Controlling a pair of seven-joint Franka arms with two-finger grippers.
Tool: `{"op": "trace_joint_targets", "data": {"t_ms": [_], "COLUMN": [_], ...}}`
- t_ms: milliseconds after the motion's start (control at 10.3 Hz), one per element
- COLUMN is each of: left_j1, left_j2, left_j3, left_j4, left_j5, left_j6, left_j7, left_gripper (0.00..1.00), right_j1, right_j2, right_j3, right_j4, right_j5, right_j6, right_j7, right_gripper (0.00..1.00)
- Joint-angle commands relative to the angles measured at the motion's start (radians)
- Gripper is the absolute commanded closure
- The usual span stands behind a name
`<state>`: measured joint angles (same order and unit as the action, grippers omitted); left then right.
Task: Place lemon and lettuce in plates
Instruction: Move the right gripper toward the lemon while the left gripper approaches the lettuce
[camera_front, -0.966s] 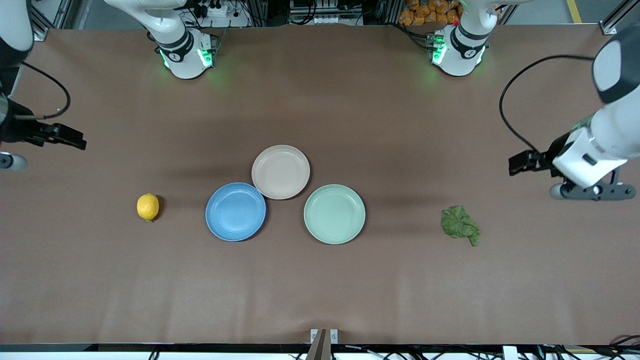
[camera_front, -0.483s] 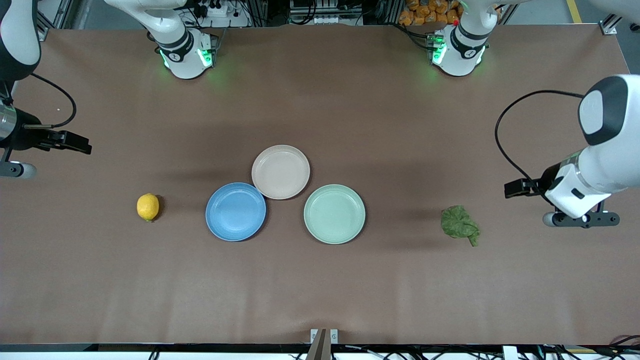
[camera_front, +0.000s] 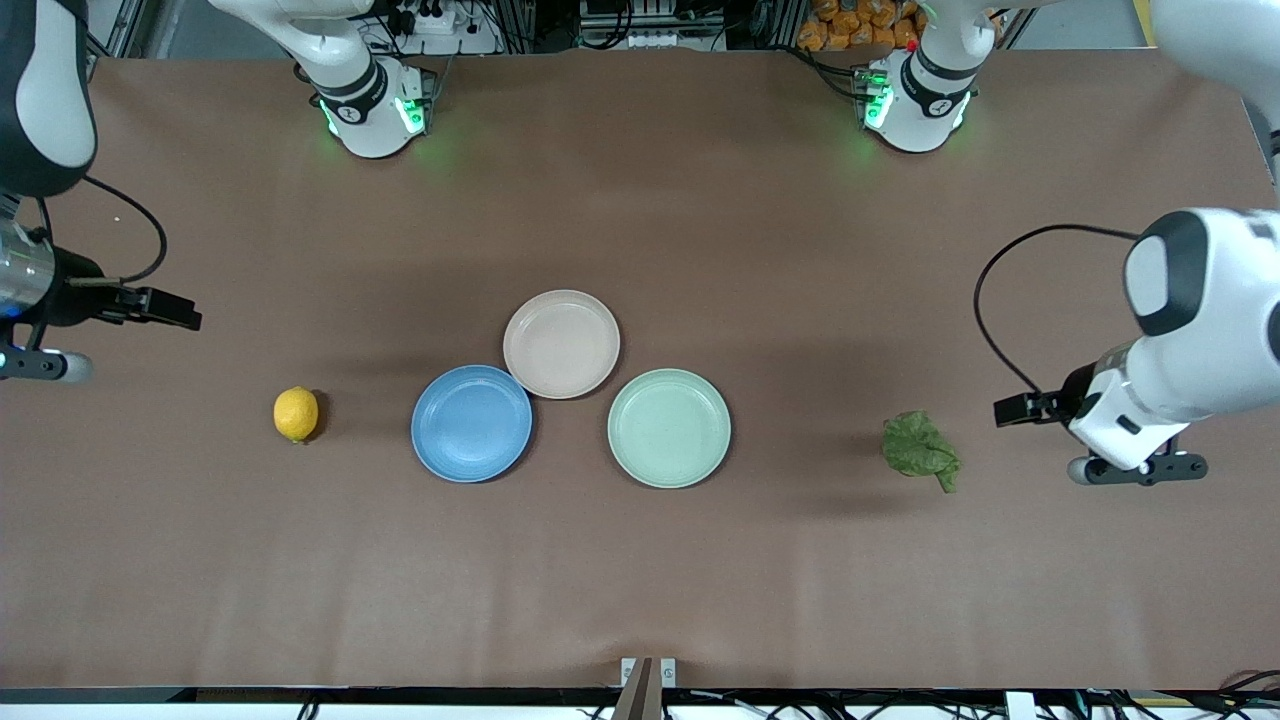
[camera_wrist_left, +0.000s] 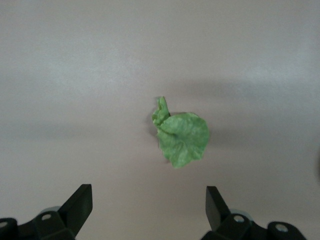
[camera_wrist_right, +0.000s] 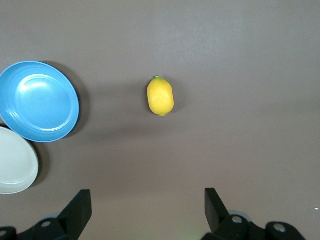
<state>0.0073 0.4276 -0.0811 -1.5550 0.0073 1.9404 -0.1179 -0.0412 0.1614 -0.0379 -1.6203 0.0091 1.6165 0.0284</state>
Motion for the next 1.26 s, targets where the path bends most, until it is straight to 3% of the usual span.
{"op": "trace_joint_targets", "data": {"t_ms": [0, 580, 1159], "left_j1": [0.002, -0.013, -0.047], "left_j2": [0.009, 0.097, 0.187], "left_j3": [-0.003, -0.003, -0.005], "left_j4": [-0.042, -0.074, -0.083], "left_j5": [-0.006, 0.030, 0.076], "left_j6": [0.058, 0.139, 0.259], "left_j7": [-0.028, -0.108, -0.262], "left_gripper": [0.00, 0.00, 0.00], "right_j1": [-0.023, -0.017, -0.025], "right_j2": [0.003, 0.046, 0.130], "right_j3": [0.009, 0.009, 0.009], "right_j4": [-0.044, -0.206, -0.294], "right_j5": [0.019, 0.019, 0.019], "right_j6": [0.051, 0.291, 0.508], "right_j7": [-0.005, -0.007, -0.079], "right_gripper": [0.00, 0.00, 0.00]}}
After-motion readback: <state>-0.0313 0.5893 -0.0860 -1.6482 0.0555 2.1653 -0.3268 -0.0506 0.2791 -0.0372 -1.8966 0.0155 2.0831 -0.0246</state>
